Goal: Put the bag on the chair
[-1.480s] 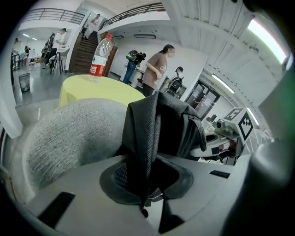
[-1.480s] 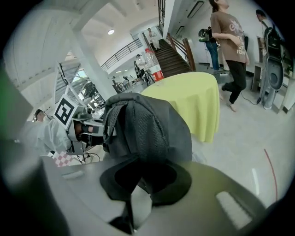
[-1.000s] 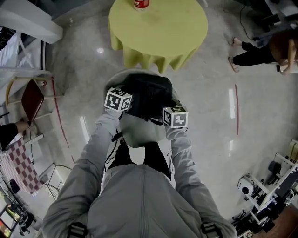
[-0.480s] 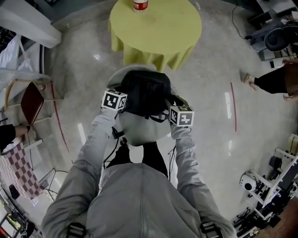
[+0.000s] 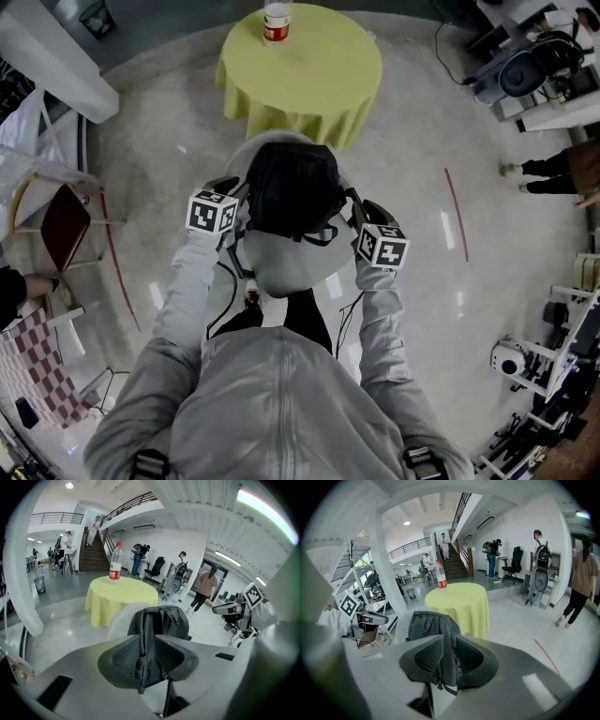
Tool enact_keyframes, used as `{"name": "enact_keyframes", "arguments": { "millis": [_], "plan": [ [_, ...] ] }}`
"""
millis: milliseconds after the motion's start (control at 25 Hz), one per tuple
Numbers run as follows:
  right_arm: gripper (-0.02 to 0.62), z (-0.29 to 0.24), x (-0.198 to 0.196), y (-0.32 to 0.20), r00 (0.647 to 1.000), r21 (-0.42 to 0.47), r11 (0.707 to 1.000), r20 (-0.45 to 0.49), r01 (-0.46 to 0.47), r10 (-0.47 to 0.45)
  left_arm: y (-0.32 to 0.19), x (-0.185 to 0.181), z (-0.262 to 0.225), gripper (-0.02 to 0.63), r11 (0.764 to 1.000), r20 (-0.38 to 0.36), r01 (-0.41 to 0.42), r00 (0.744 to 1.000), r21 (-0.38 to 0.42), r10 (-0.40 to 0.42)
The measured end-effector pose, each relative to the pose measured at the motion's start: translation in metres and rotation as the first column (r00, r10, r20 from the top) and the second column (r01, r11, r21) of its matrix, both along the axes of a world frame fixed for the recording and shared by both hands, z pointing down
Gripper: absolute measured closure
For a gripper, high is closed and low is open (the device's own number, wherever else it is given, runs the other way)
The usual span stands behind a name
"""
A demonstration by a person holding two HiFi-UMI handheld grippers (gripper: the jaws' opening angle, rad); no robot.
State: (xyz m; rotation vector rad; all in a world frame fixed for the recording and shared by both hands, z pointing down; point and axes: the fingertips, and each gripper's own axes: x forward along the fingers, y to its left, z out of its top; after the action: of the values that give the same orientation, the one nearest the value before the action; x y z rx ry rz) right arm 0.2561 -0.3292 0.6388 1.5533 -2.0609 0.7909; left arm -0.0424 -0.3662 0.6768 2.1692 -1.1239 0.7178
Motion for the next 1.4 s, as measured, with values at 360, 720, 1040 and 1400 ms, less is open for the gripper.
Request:
{"name": "enact_keyframes", "arguments": {
  "millis": [360,720,1040,1400],
  "plan": [
    [0.583,-0.090,-0.014,0.046,0.993,0.159,0.984,-0.071,-0.082,0.094,0.027,-0.023,-0.093,0.571,0.974,-0.001,-0.083,0.996,0.210,0.085],
    [0.584,-0.176,-0.047,0.083,0.996,0.324,0.945,-0.063,-0.043,0.066,0.066,-0.015,-0.192,0.600,0.880,-0.053,-0.197,0.969,0.432,0.243],
    [0.584,-0.243,-0.081,0.111,0.994,0.427,0.903,-0.107,0.050,-0.004,0.093,-0.006,-0.285,0.600,0.799,-0.134,-0.125,0.959,0.588,0.248],
    [0.584,-0.290,-0.119,0.124,0.980,0.499,0.850,-0.182,0.168,-0.086,0.124,0.002,-0.329,0.600,0.715,-0.071,-0.162,0.956,0.680,0.284]
  ]
}}
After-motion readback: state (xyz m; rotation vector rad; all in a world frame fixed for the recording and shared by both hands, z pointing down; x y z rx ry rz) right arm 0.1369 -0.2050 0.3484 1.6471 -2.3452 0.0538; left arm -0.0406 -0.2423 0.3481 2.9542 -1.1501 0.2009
